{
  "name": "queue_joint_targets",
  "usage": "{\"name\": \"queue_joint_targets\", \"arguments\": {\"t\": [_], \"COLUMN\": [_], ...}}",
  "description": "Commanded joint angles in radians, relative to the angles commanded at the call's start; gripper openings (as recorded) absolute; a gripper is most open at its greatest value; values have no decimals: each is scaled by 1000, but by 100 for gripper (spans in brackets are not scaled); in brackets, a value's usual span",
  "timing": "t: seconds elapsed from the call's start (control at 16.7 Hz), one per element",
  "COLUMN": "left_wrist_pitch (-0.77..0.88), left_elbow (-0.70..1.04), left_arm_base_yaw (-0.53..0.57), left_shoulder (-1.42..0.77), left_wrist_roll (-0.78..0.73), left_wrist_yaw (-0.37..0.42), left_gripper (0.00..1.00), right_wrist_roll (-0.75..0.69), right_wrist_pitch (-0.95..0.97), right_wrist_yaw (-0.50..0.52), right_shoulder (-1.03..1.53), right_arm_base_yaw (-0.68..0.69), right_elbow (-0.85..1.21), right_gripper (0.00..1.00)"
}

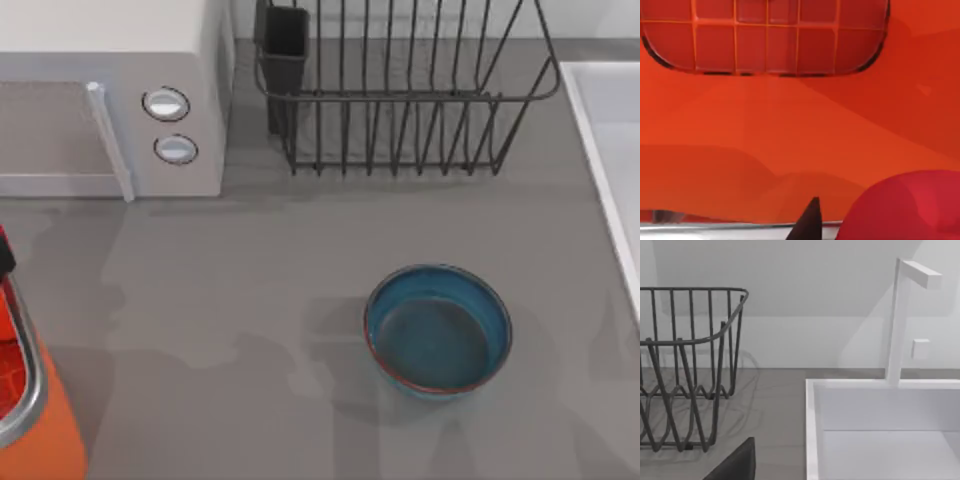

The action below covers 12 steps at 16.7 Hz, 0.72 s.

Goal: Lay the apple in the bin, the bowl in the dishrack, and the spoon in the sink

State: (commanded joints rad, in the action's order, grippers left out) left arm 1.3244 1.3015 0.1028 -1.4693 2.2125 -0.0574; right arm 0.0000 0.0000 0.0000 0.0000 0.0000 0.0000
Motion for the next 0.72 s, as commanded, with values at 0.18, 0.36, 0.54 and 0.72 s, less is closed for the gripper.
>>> {"name": "queue_joint_targets", "arguments": {"t": [0.18,0.36,0.54,0.72], "left_wrist_pitch": [34,65,87,95], "left_elbow": [-67,-122,-161,-181], "left_arm_base_yaw": [-87,-159,-211,-235], "left_shoulder": [73,130,171,190], "left_wrist_roll": [308,553,714,781], "left_wrist_yaw": [9,19,27,30], "left_gripper": [0,0,0,0], "right_wrist_roll": [0,0,0,0], "right_wrist_pitch": [0,0,0,0], "right_wrist_yaw": [0,0,0,0], "right_shoulder": [0,0,0,0], "right_arm_base_yaw": [0,0,0,0], "right_elbow": [0,0,0,0], "right_gripper": [100,100,100,100]}}
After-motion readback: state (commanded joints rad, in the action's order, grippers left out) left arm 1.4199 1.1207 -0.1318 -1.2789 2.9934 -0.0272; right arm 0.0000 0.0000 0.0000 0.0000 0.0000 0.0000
